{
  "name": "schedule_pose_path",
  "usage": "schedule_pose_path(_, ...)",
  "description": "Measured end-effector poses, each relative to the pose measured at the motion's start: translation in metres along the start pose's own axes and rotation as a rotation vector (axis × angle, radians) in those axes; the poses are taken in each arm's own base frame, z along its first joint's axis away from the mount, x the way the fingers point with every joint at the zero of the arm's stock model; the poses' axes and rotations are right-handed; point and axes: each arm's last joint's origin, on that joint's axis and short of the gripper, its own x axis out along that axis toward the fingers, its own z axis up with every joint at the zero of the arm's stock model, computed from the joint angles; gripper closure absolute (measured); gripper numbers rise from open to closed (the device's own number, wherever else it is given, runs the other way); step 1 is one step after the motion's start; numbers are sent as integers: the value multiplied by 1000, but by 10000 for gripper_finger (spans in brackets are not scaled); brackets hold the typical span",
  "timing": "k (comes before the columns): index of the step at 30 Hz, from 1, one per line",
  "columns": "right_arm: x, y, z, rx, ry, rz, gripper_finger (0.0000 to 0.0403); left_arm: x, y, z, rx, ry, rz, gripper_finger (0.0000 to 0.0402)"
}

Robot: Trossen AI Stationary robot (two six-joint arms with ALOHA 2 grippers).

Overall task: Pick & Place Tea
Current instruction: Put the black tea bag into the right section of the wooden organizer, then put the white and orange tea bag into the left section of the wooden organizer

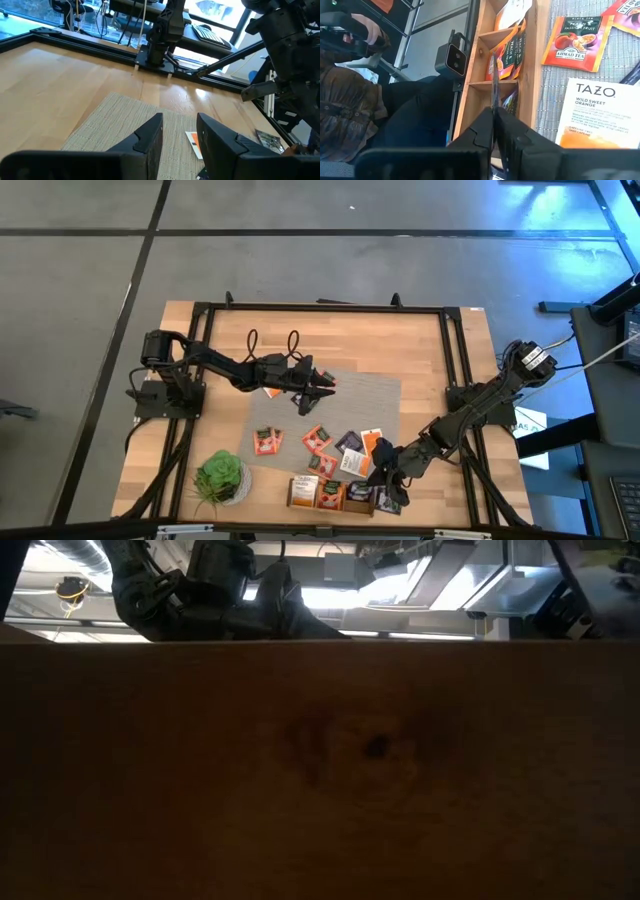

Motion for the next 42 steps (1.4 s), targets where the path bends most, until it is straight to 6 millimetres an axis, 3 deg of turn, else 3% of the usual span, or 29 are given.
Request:
schedule_pose_path(12,0,0,0,-1,-2,-1,321,0,0,0,0,0,0,287)
schedule_pose_path(19,1,-7,7,16,-6,-9,316,0,0,0,0,1,-2,289)
schedule_pose_path(27,-2,-47,11,90,131,-214,316,4,-14,-8,35,80,-37,288)
schedule_pose_path(31,-6,-66,10,-8,229,-318,316,9,-24,-8,109,127,-49,290)
schedule_pose_path(37,-11,-78,8,-205,303,-422,316,10,-26,-7,176,118,-58,286)
schedule_pose_path(42,-12,-84,13,-228,270,-464,316,10,-25,-7,177,115,-41,287)
